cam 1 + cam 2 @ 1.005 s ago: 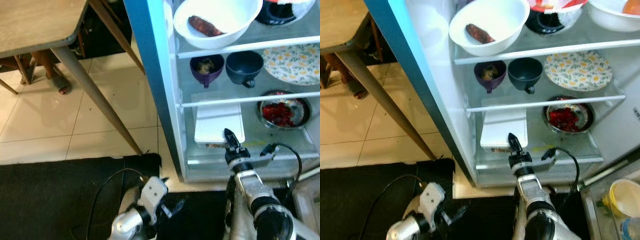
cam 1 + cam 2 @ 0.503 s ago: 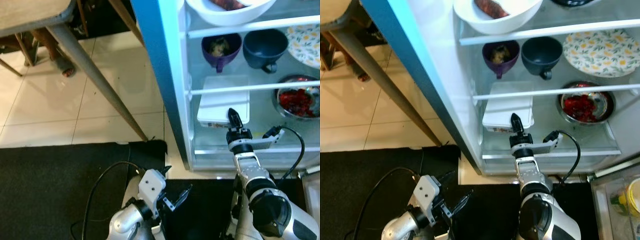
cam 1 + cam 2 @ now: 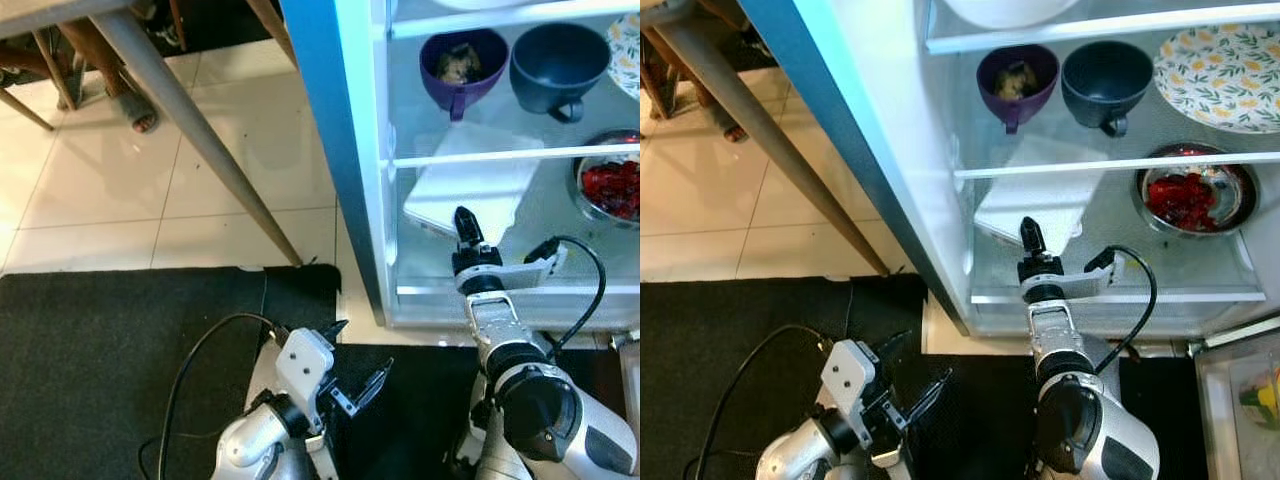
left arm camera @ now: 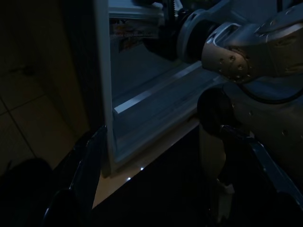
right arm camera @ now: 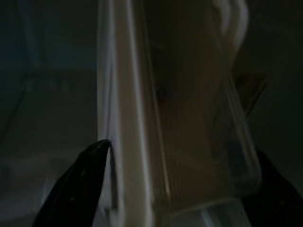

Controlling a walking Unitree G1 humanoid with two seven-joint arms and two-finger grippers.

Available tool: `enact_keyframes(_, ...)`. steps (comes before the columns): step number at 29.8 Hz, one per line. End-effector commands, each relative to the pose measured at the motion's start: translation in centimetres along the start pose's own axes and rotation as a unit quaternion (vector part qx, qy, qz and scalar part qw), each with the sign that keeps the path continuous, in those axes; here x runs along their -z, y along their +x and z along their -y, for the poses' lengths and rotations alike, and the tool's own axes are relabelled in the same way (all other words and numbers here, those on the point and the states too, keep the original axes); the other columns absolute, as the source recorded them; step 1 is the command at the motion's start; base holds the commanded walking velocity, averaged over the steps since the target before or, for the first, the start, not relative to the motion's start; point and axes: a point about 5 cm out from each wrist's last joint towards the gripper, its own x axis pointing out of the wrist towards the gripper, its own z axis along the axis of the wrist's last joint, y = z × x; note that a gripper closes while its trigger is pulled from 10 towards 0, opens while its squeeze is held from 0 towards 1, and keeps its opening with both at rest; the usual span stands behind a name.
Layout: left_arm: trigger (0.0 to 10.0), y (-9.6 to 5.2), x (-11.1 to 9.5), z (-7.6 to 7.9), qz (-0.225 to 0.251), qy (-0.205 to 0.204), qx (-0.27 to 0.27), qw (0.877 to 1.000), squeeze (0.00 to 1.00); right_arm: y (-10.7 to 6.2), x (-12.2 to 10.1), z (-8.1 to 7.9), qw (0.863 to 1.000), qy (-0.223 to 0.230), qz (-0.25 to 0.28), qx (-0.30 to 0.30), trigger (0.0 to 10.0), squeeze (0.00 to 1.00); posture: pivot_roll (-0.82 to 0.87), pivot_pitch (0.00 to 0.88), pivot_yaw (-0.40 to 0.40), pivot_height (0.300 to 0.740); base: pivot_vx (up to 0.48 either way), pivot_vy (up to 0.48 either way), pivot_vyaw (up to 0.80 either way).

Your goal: Restocking fridge

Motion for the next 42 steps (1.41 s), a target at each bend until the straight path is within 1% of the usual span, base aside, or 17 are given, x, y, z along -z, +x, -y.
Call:
enact_keyframes(1, 10.0, -0.8, 0.7, 0.2, -0.024, -0.011, -0.002, 1.000, 0.00, -1.3, 1.2, 1.5, 0.999, -0.011, -0.027, 0.035, 10.0, 1.00, 0.25, 0.498, 0.218, 0.300, 0.000, 0.000, 0.00)
enact_keyframes(7, 10.0, -0.6, 0.6, 0.2, -0.026, -0.013, 0.000, 1.000, 0.00, -1.2, 1.0, 1.4, 0.999, -0.026, -0.032, 0.026, 10.0, 1.00, 0.23, 0.490, 0.213, 0.300, 0.000, 0.000, 0.00)
enact_keyframes(9, 10.0, -0.4, 0.6, 0.3, -0.025, -0.013, 0.002, 1.000, 0.00, -1.2, 0.6, 1.4, 0.999, -0.034, -0.029, 0.020, 10.0, 1.00, 0.22, 0.485, 0.208, 0.300, 0.000, 0.000, 0.00)
enact_keyframes(12, 10.0, 0.1, 0.7, 0.4, -0.024, -0.014, 0.005, 1.000, 0.00, -1.0, -0.8, 1.4, 0.999, -0.053, -0.014, 0.005, 10.0, 1.00, 0.19, 0.473, 0.194, 0.300, 0.000, 0.000, 0.00)
enact_keyframes(13, 10.0, 0.1, 0.7, 0.4, -0.024, -0.014, 0.005, 1.000, 0.00, -1.0, -0.8, 1.4, 0.999, -0.053, -0.014, 0.005, 10.0, 1.00, 0.19, 0.473, 0.194, 0.300, 0.000, 0.000, 0.00)
enact_keyframes(15, 10.0, 0.3, 0.8, 0.4, -0.025, -0.015, 0.006, 1.000, 0.00, -0.8, -1.9, 1.2, 0.998, -0.058, -0.004, -0.011, 10.0, 1.00, 0.16, 0.459, 0.181, 0.300, 0.000, 0.000, 0.00)
enact_keyframes(17, 10.0, 0.5, 0.8, 0.4, -0.026, -0.016, 0.007, 1.000, 0.00, -0.8, -2.2, 1.2, 0.998, -0.055, -0.004, -0.018, 10.0, 1.00, 0.16, 0.455, 0.176, 0.300, 0.000, 0.000, 0.00)
enact_keyframes(18, 10.0, 0.6, 0.8, 0.4, -0.026, -0.018, 0.007, 0.999, 0.00, -0.9, -2.5, 1.1, 0.998, -0.048, -0.009, -0.039, 10.0, 0.43, 0.15, 0.449, 0.170, 0.300, 0.000, 0.000, 0.00)
enact_keyframes(19, 10.0, 0.7, 0.9, 0.4, -0.026, -0.018, 0.007, 0.999, 0.00, -1.0, -2.6, 1.1, 0.998, -0.042, -0.014, -0.053, 10.0, 0.00, 0.14, 0.443, 0.166, 0.300, 0.000, 0.000, 0.00)
enact_keyframes(21, 10.0, 0.9, 1.0, 0.4, -0.026, -0.019, 0.008, 0.999, 0.00, -1.4, -2.7, 1.3, 0.997, -0.029, -0.023, -0.073, 10.0, 0.00, 0.12, 0.434, 0.159, 0.300, 0.000, 0.000, 0.00)
enact_keyframes(24, 10.0, 1.2, 1.1, 0.4, -0.025, -0.020, 0.009, 0.999, 0.00, -2.0, -2.9, 1.8, 0.996, -0.024, -0.032, -0.086, 10.0, 0.00, 0.12, 0.424, 0.153, 0.300, 0.000, 0.000, 0.00)
enact_keyframes(26, 10.0, 1.3, 1.1, 0.3, -0.024, -0.020, 0.009, 0.999, 0.00, -2.4, -3.1, 2.2, 0.995, -0.026, -0.037, -0.088, 10.0, 0.00, 0.11, 0.417, 0.149, 0.300, 0.000, 0.000, 0.00)
enact_keyframes(28, 10.0, 1.6, 1.1, 0.0, -0.022, -0.018, 0.008, 1.000, 0.00, -3.2, -3.4, 3.0, 0.995, -0.030, -0.051, -0.086, 10.0, 0.00, 0.10, 0.409, 0.142, 0.300, 0.000, 0.000, 0.00)
enact_keyframes(32, 10.0, 1.8, 1.0, -0.2, -0.020, -0.017, 0.008, 1.000, 0.00, -4.0, -3.4, 3.7, 0.993, -0.038, -0.072, -0.082, 10.0, 0.00, 0.09, 0.405, 0.141, 0.300, 0.000, 0.000, 0.00)
enact_keyframes(35, 10.0, 1.9, 1.0, -0.3, -0.020, -0.016, 0.008, 1.000, 0.00, -4.1, -3.4, 3.8, 0.993, -0.040, -0.073, -0.079, 10.0, 0.00, 0.09, 0.401, 0.140, 0.300, 0.000, 0.000, 0.00)
enact_keyframes(38, 10.0, 2.0, 1.0, -0.5, -0.018, -0.014, 0.008, 1.000, 0.00, -4.7, -4.1, 4.5, 0.995, -0.038, -0.067, -0.068, 10.0, 0.00, 0.08, 0.393, 0.139, 0.300, 0.000, 0.000, 0.00)
enact_keyframes(42, 10.0, 2.2, 1.0, -0.3, -0.016, -0.014, 0.010, 1.000, 0.00, -4.9, -4.3, 4.6, 0.995, -0.030, -0.064, -0.068, 10.0, 0.00, 0.07, 0.391, 0.137, 0.300, 0.000, 0.000, 0.00)
